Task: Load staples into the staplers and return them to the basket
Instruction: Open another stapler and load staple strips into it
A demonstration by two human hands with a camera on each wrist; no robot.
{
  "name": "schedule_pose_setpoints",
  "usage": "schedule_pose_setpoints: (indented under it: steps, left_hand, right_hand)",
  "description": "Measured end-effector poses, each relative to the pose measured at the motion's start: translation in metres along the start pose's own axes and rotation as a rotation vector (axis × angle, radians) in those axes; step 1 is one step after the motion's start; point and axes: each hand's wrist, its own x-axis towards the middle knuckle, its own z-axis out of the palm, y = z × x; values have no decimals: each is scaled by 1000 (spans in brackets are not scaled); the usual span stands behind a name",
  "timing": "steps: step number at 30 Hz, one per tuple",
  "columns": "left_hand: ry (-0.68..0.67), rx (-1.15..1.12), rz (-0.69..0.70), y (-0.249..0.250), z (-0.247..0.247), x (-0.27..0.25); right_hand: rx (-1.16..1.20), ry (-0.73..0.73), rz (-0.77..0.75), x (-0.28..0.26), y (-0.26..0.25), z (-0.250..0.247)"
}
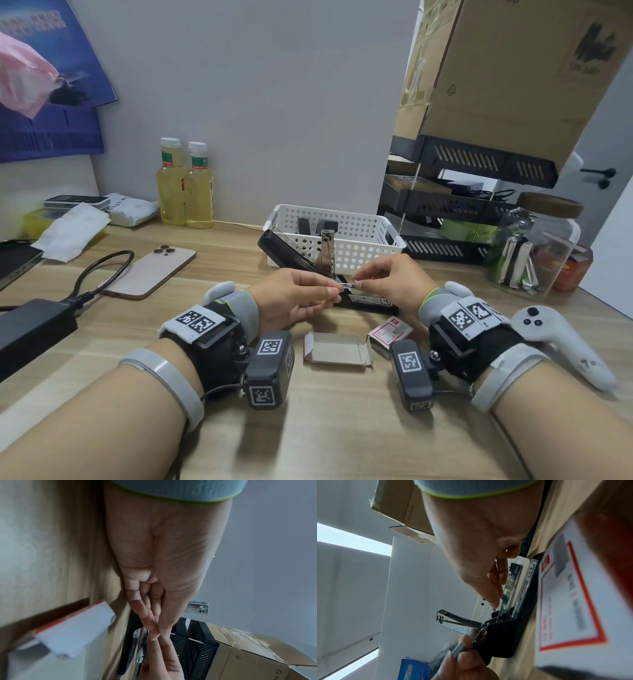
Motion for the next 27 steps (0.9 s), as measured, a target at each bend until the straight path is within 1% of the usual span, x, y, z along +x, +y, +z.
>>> schedule_pose_setpoints:
  steps: [2, 6, 10, 18, 25, 27]
  left_hand:
    - [-2, -2, 3, 0, 0, 0]
    - [-4, -7, 7, -1, 0, 1]
    - [-19, -20, 17, -1, 0, 1]
    - [-8, -19, 25, -1, 2, 0]
    - [1, -14, 23, 0, 3, -1]
    - [-2, -24, 22, 0, 3, -1]
  right_hand:
    - [-13, -22, 0, 2, 0, 2]
    - [-25, -17, 12, 2, 1, 5]
    - [-5, -22, 22, 4, 3, 7]
    - [79, -5, 43, 2, 3, 9]
    - [91, -46, 80, 3, 6, 10]
    - [102, -25, 56, 2, 8, 9]
